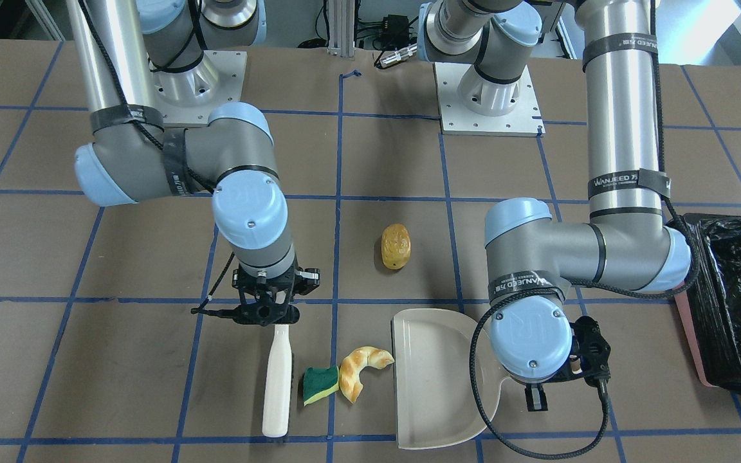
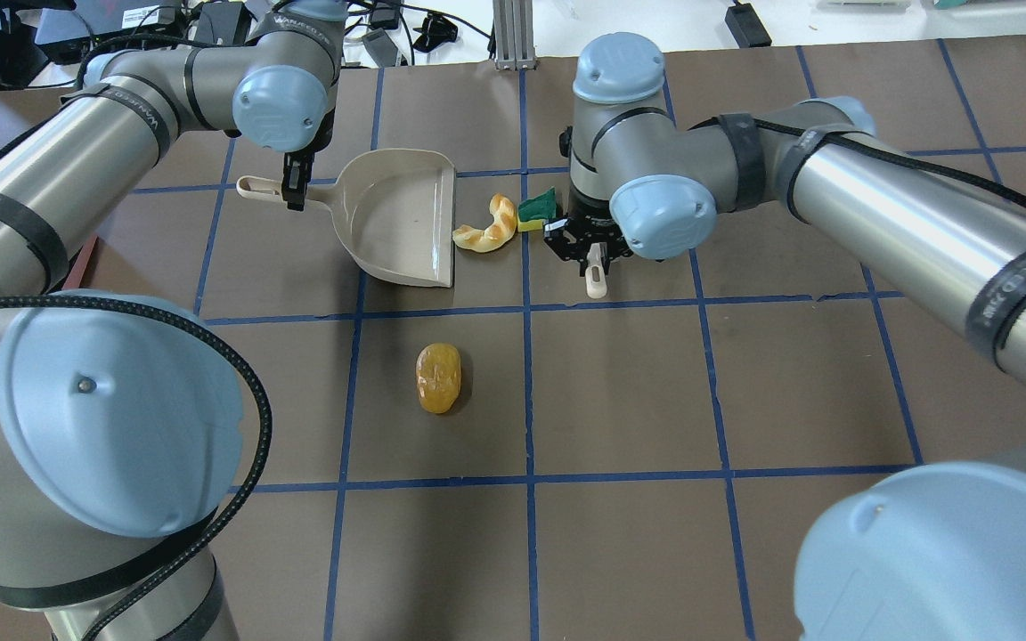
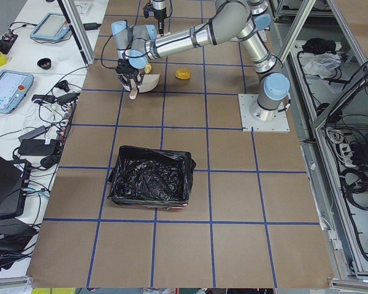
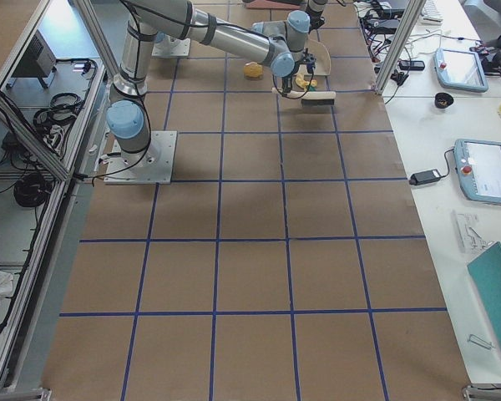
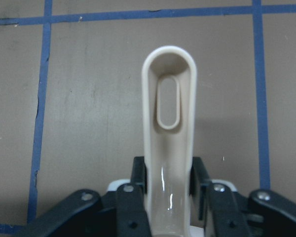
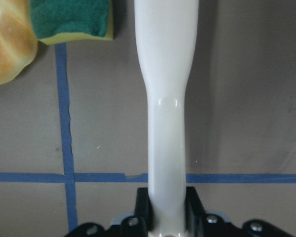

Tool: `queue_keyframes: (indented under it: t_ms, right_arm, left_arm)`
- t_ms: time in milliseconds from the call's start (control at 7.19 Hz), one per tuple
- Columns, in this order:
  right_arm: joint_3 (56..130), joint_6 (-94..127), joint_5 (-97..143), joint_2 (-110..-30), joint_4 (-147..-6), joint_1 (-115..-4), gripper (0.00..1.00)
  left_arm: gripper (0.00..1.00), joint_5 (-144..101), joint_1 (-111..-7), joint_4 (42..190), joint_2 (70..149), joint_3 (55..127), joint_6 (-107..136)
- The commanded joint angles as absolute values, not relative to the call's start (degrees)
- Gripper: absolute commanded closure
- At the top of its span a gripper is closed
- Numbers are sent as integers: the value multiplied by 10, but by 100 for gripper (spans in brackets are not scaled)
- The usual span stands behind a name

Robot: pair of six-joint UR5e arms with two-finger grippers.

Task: Sweep and dump trash into bin
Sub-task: 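Sweep the bread roll and sponge into the dustpan with the right gripper's brush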

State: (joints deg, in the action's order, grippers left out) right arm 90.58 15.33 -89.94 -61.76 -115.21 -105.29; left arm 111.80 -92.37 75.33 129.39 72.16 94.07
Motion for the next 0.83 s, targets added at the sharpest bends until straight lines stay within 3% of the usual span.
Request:
queue_keyframes:
  t_ms: [0, 695]
  right_arm:
    - [887, 207, -905, -588, -1138, -1087, 96]
    - [869, 273, -834, -577, -1156, -1147, 96]
  left_arm:
    - [100, 1119, -924, 751, 1293, 722, 941]
    - [100, 1117, -924, 751, 1291, 721, 941]
